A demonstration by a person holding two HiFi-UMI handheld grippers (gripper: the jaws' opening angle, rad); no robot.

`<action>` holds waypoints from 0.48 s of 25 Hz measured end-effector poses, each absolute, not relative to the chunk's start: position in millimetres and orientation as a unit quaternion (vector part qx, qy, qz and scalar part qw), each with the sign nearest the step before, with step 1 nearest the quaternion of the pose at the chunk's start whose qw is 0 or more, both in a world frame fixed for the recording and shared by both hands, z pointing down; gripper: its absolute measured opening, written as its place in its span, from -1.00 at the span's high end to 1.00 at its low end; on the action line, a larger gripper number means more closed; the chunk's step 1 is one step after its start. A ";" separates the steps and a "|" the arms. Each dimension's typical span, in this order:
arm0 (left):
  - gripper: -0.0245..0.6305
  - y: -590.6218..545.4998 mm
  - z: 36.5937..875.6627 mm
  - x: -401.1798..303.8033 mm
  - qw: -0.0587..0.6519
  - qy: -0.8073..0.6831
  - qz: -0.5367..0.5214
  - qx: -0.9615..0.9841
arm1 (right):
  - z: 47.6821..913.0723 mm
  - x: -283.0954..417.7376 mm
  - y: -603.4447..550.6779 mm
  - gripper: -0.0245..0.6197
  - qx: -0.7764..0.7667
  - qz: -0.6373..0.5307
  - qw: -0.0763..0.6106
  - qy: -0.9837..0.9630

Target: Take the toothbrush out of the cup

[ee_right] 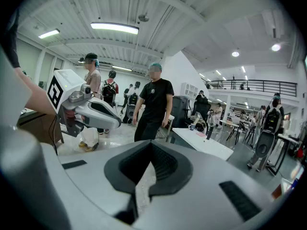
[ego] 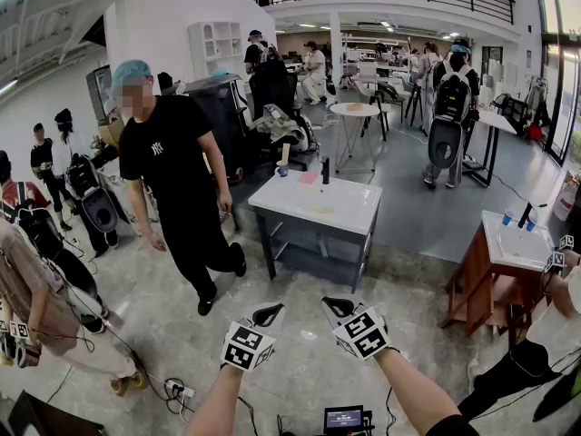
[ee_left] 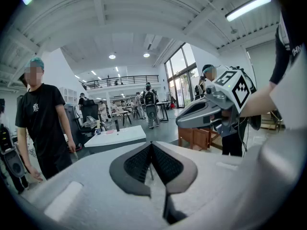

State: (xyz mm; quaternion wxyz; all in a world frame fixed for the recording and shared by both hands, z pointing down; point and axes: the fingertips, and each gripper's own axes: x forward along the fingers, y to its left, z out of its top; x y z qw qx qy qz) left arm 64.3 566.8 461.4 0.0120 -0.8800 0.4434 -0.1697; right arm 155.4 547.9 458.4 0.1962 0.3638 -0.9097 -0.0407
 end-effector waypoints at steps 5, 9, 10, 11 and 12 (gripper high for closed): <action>0.89 569.4 456.4 62.3 0.012 0.442 -0.172 -0.880 | 453.7 154.4 550.2 0.90 0.367 -0.039 0.195 -0.909; 0.89 569.9 456.4 62.9 0.011 0.441 -0.173 -0.881 | 453.9 154.8 551.0 0.90 0.366 -0.039 0.197 -0.909; 0.89 570.6 457.1 63.6 0.011 0.441 -0.174 -0.880 | 454.8 155.2 551.7 0.90 0.366 -0.039 0.197 -0.909; 0.89 571.4 458.2 64.3 0.010 0.441 -0.174 -0.880 | 455.9 155.6 552.4 0.90 0.365 -0.039 0.197 -0.909; 0.89 572.0 459.4 64.8 0.009 0.441 -0.175 -0.880 | 457.0 155.8 553.1 0.90 0.364 -0.039 0.197 -0.909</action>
